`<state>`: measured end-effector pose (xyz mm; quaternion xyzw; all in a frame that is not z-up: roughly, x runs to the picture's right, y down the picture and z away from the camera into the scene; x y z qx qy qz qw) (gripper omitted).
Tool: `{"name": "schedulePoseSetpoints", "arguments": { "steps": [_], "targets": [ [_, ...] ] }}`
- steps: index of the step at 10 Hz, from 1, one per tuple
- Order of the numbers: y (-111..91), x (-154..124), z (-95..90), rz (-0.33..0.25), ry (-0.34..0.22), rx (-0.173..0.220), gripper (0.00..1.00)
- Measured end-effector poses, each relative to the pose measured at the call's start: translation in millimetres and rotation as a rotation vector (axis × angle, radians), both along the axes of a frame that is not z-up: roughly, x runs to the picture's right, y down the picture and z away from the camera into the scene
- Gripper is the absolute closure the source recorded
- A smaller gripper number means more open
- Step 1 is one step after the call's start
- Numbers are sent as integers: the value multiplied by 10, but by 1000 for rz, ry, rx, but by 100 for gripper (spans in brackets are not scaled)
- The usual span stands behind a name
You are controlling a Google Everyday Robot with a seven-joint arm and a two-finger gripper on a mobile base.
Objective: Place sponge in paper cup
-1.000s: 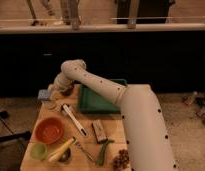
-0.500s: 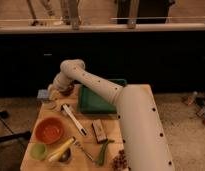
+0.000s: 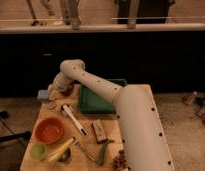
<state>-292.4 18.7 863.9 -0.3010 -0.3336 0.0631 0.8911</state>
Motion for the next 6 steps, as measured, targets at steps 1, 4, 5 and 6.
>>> {"name": "schedulePoseSetpoints", "arguments": {
  "steps": [1, 4, 5, 6],
  "targets": [
    [1, -4, -1, 0, 0, 0, 52],
    [2, -6, -2, -1, -1, 0, 24],
    [3, -7, -2, -1, -1, 0, 20],
    [14, -9, 5, -1, -1, -2, 20]
  ]
}}
